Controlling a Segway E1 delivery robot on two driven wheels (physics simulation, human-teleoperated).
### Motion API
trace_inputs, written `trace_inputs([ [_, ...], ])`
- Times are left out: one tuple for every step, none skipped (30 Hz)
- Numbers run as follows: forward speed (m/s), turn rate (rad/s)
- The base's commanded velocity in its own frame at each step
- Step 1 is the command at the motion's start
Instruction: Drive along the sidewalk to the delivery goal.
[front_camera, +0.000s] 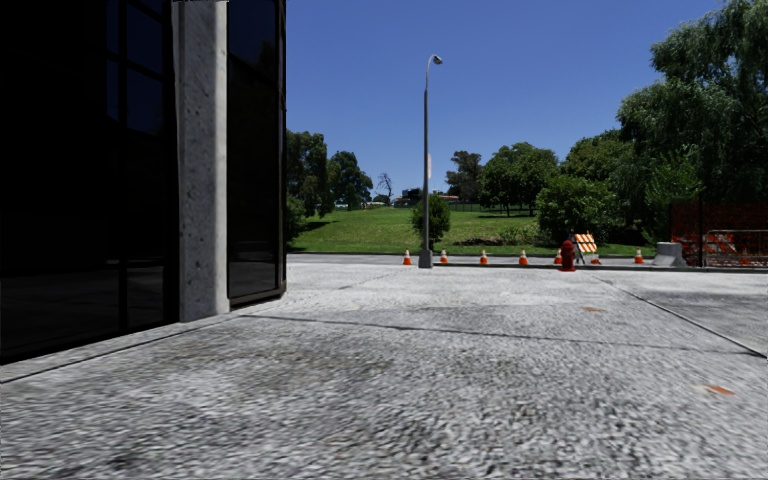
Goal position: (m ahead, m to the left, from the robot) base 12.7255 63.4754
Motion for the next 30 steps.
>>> trace_inputs([
  [2.0,0.0],
  [2.0,0.0],
  [2.0,0.0],
  [2.0,0.0],
  [2.0,0.0],
  [2.0,0.0],
  [2.0,0.0],
  [2.0,0.0],
  [2.0,0.0],
  [2.0,0.0],
  [2.0,0.0],
  [2.0,0.0],
  [2.0,0.0],
  [2.0,0.0],
  [2.0,0.0],
  [2.0,0.0],
  [2.0,0.0],
  [2.0,0.0],
  [2.0,0.0],
  [2.0,0.0],
  [2.0,0.0],
  [2.0,0.0],
  [2.0,0.0],
  [2.0,0.0],
  [2.0,0.0],
  [2.0,0.0],
  [2.0,0.0],
  [2.0,0.0],
  [2.0,0.0],
  [2.0,0.0],
])
